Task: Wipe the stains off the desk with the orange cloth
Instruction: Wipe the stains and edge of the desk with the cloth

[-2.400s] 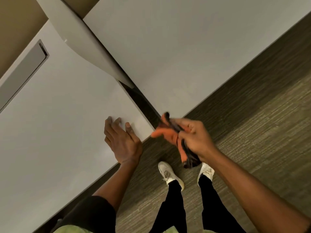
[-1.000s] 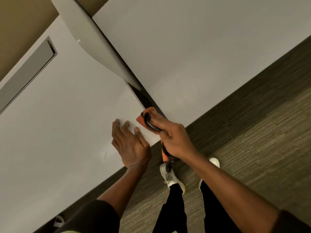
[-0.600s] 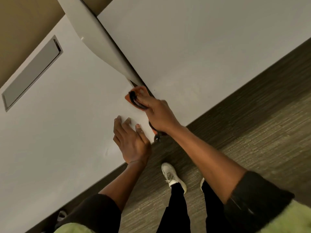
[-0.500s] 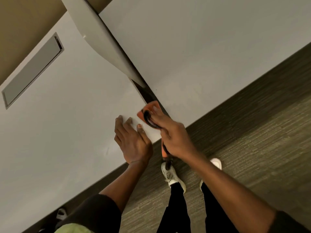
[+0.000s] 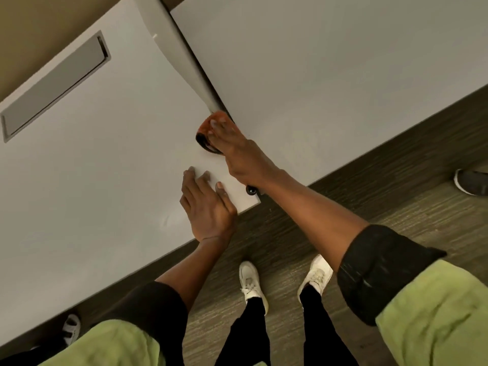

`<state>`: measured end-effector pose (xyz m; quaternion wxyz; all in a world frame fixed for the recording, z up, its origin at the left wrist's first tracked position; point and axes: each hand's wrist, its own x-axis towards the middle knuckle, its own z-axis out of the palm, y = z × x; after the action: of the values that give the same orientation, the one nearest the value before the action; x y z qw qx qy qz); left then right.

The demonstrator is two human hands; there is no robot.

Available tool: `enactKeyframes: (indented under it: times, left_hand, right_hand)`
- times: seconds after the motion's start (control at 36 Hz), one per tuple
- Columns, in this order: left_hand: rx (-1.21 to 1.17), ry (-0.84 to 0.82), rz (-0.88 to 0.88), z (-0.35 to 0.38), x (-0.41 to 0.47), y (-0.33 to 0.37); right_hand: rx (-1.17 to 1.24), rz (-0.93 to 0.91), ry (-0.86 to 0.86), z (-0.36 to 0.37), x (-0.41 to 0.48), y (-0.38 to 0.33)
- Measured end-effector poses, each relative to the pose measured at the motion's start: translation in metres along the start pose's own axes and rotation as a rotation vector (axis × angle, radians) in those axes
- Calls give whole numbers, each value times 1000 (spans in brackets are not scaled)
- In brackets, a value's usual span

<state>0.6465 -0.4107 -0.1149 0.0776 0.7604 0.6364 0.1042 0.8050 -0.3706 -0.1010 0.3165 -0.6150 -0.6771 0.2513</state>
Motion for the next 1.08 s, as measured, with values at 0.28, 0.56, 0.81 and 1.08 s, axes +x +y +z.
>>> enactKeyframes:
  times: [0.28,0.56,0.81,1.08]
  left_hand:
    - [-122,-36,-22,-6,0,-6]
    - [-294,-32,-53,-58,-39,-107]
    - [-83,-119,-90,-83,-72,-260]
    - [-86,-140,63,-79,-78,-307]
  right_hand:
    - [-196,-57,2,16,-28,-14]
    - [-255,157,144,46,-70,-54]
    - [-271,178,156,125,-67,-136]
    - [-364,-125,-145,203,-77,-214]
